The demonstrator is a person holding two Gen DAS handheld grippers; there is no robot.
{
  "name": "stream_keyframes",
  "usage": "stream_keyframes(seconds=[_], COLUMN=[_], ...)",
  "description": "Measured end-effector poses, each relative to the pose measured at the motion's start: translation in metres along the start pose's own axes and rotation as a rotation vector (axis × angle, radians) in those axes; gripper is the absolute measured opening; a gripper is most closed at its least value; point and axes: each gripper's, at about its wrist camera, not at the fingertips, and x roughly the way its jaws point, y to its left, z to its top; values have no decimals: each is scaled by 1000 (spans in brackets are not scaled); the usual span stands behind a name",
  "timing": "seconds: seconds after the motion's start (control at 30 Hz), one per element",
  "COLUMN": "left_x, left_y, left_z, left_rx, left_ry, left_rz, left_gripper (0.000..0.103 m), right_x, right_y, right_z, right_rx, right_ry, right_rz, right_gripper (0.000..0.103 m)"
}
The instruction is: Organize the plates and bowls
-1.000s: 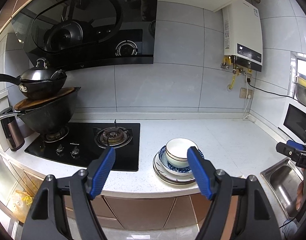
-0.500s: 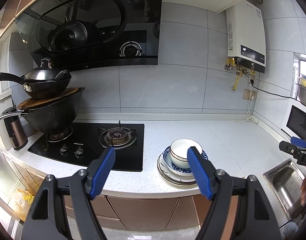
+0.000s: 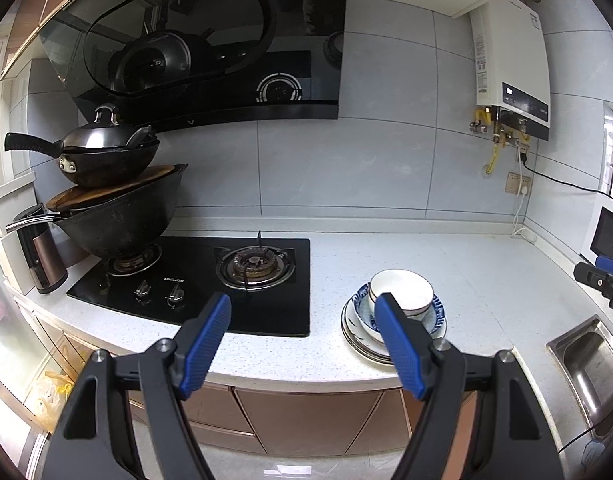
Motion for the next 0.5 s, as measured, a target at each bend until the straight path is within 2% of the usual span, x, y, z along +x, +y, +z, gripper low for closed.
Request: stream_keyframes(seconds=[0.37,0.5], left_x=[0,1], left_y=[4,4], left_z=[-1,0], left_rx=[-14,-6], left_ry=[8,11], left_rz=[-7,-11], left_gripper=[74,74], right_x=[3,-4], right_y=[2,6], right_z=[2,4], right_rx=[-76,-122], right_ry=[21,-16], right_rz=[-50,-118], right_gripper=[102,102])
